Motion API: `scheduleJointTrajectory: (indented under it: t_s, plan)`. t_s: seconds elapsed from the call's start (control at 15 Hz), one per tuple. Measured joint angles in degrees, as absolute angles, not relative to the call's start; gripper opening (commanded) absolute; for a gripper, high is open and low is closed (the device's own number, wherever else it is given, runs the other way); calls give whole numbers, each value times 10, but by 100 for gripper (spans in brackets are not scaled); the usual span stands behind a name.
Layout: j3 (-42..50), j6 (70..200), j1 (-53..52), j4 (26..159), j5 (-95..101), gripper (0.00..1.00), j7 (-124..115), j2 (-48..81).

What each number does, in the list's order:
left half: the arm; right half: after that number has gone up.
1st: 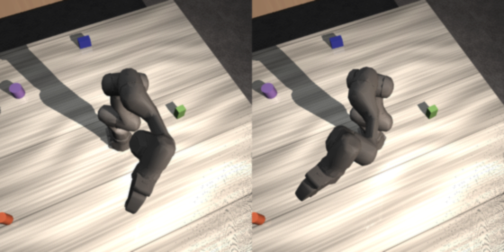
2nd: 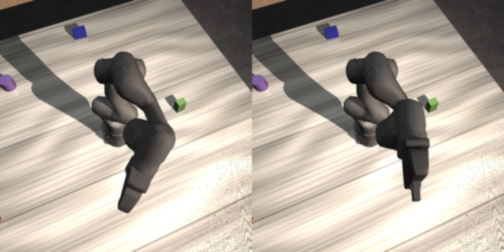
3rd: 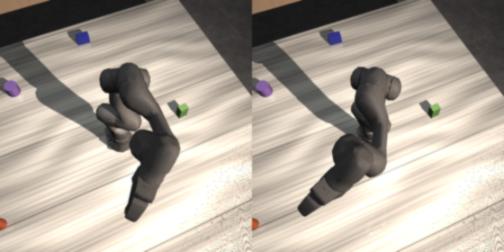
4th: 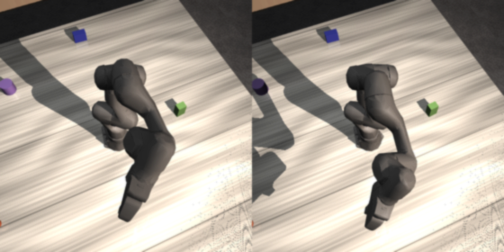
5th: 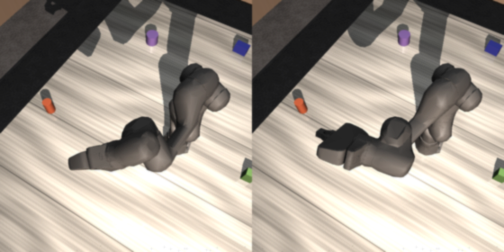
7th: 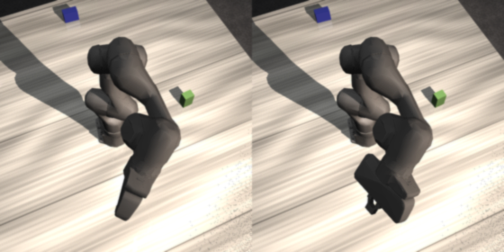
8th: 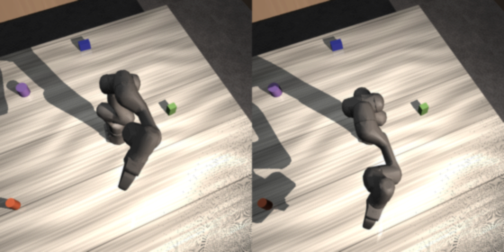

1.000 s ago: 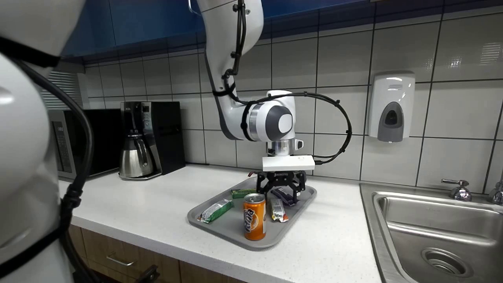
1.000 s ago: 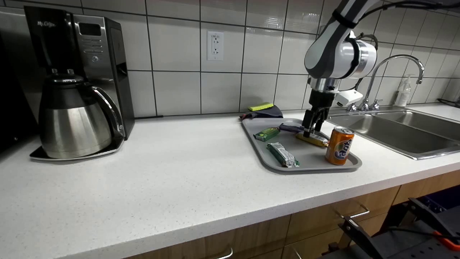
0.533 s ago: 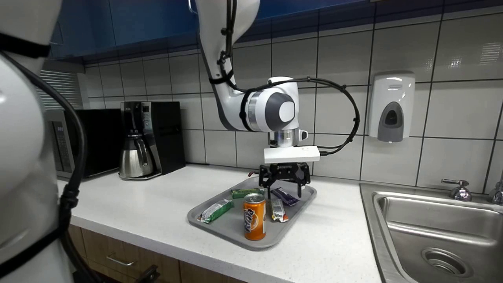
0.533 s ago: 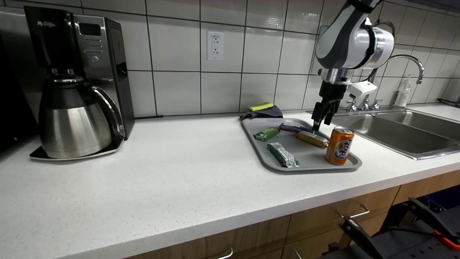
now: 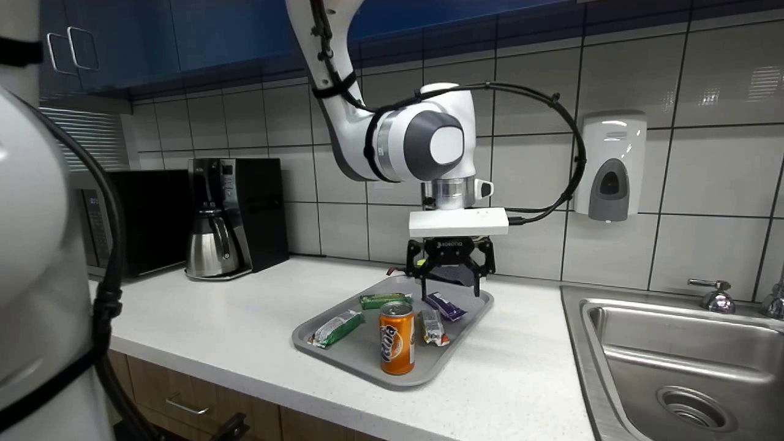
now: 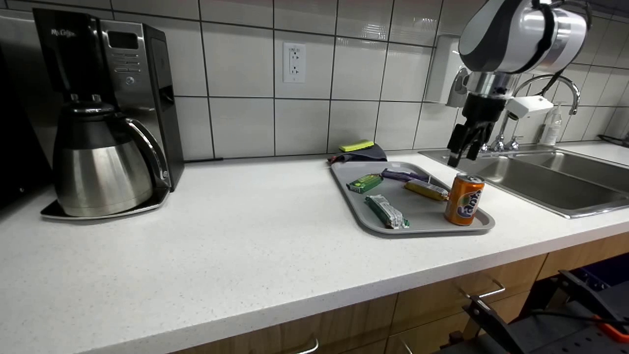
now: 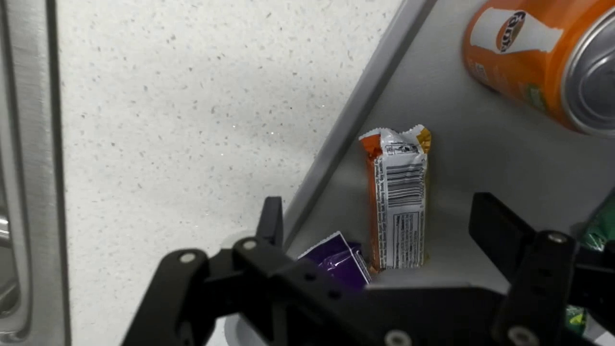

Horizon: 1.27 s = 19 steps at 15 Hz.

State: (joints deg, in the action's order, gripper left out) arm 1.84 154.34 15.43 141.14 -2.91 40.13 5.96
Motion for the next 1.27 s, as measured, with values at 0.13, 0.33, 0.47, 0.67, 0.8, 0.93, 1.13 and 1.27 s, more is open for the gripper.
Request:
scheduleJointTrajectory:
  t_s: [0.13, 0.33, 0.47, 0.67, 0.8, 0.93, 1.13, 1.27]
  plan:
    - [28, 1543, 154, 1426, -45, 100, 413, 32]
    - [44, 1543, 147, 1450, -63, 100, 432, -8]
    - [56, 1543, 137, 1467, -73, 100, 445, -33]
    - [75, 1540, 115, 1492, -79, 100, 461, -66]
    - [87, 1536, 98, 1510, -80, 100, 470, -87]
    - [95, 1532, 83, 1527, -80, 100, 477, -106]
    - [99, 1530, 72, 1541, -79, 100, 477, -121]
    - [100, 1530, 71, 1543, -79, 100, 477, -122]
